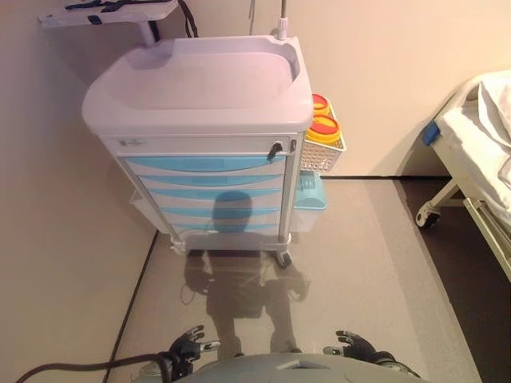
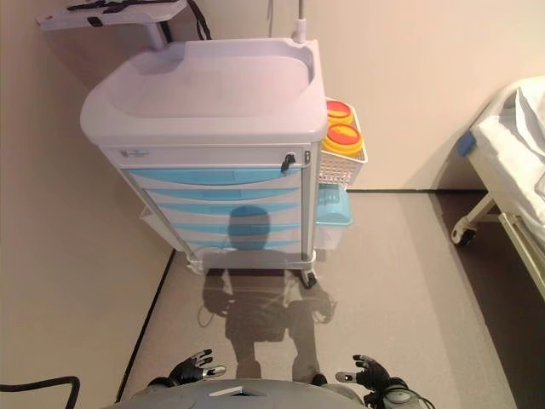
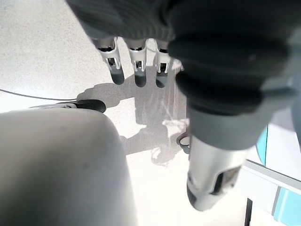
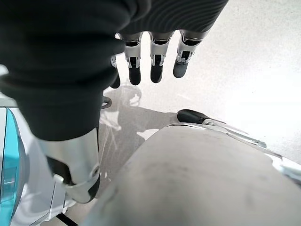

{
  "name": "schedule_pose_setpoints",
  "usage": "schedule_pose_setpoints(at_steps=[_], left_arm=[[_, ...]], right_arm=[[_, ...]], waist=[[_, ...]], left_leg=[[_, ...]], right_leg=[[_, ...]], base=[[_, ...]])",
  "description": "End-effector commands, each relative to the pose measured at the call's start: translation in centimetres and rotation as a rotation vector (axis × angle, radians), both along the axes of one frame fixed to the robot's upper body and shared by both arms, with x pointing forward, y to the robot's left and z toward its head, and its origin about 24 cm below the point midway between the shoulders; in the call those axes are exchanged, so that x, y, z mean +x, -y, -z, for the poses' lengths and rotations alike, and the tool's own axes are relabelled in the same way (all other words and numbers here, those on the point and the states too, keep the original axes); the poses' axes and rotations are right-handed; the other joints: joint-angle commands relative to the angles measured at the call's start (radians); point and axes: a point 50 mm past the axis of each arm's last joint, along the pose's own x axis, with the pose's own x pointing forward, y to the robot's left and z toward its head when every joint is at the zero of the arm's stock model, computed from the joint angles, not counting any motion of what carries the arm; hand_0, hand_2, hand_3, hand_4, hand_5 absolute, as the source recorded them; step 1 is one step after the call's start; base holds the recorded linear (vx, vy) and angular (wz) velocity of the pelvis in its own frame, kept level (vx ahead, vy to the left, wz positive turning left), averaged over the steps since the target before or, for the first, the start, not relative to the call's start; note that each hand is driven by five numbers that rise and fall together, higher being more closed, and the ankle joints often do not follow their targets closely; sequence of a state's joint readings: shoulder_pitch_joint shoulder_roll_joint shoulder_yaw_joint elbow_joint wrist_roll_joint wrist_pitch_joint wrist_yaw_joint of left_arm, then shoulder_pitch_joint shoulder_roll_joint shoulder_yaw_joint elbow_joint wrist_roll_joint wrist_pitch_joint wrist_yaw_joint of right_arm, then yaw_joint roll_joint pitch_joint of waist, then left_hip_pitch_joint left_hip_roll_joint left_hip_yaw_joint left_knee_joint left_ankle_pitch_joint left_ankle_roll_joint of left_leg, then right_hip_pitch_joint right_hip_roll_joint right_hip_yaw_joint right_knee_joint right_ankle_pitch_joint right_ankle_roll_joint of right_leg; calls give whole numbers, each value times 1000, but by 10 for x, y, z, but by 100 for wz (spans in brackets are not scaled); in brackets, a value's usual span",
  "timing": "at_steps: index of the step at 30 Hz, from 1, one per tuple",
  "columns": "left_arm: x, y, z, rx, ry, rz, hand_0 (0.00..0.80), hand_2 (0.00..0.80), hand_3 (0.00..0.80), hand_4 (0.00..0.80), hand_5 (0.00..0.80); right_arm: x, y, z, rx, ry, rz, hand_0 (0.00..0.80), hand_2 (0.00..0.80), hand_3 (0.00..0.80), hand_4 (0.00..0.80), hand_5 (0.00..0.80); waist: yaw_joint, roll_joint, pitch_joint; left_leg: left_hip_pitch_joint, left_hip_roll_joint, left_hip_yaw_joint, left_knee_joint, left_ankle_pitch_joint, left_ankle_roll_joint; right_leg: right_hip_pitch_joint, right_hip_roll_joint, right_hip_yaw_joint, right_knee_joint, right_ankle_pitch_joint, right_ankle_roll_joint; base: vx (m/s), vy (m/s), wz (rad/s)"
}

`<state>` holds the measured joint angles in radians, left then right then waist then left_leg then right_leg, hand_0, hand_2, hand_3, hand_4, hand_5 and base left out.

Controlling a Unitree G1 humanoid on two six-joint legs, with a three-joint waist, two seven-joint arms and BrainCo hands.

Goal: Open the drawer and pick up the medicine

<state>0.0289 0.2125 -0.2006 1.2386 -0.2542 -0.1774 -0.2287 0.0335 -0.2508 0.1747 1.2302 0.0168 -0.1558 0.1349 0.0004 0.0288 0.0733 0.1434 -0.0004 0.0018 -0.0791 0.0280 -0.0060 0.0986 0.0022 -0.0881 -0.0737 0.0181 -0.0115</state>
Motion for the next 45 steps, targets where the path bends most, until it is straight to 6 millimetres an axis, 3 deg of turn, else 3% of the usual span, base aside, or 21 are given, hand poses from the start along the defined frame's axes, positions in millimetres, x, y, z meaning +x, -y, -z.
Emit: schedule_pose_setpoints(at_steps=[1, 30, 35, 40, 45], left_arm=[[14, -1, -3, -7, 31, 11, 0, 0, 0, 0, 0], [9, -5, -2, -62, 23, -91, 0, 0, 0, 0, 0], [33, -5, -10, -96, 123, -119, 0, 0, 0, 0, 0], [85, -2, -33, -113, 324, -114, 0, 0, 0, 0, 0], [122, 6, -56, -165, 510, -158, 0, 0, 0, 0, 0]], right_arm=[[19, -12, -2, 21, 53, -60, 0, 0, 0, 0, 0], [15, -15, -1, 33, 56, -55, 0, 0, 0, 0, 0], [34, -16, -8, 41, 125, -78, 0, 0, 0, 0, 0], [75, -19, -24, 54, 273, -45, 0, 0, 0, 0, 0], [98, -21, -35, 48, 350, -51, 0, 0, 0, 0, 0]], waist=[[16, -50, -7], [9, -61, 7], [5, -73, 71], [-9, -88, 198], [-20, -102, 257]], left_leg=[[-22, -78, 40, 68, -122, 28], [-44, -86, 50, 112, -144, 47], [-152, -96, 68, 232, -177, 67], [-305, -86, 106, 332, -183, 85], [-440, -81, 131, 451, -205, 89]], right_leg=[[10, -9, -9, 32, -44, 58], [-22, -20, 14, 84, -57, 58], [-127, -36, 35, 173, -68, 55], [-307, -46, 57, 277, -52, 63], [-428, -53, 83, 335, -33, 68]], base=[[-2, 2, 3], [24, 9, 0], [-35, 43, -21], [-209, 23, -15], [-97, 63, -17]])
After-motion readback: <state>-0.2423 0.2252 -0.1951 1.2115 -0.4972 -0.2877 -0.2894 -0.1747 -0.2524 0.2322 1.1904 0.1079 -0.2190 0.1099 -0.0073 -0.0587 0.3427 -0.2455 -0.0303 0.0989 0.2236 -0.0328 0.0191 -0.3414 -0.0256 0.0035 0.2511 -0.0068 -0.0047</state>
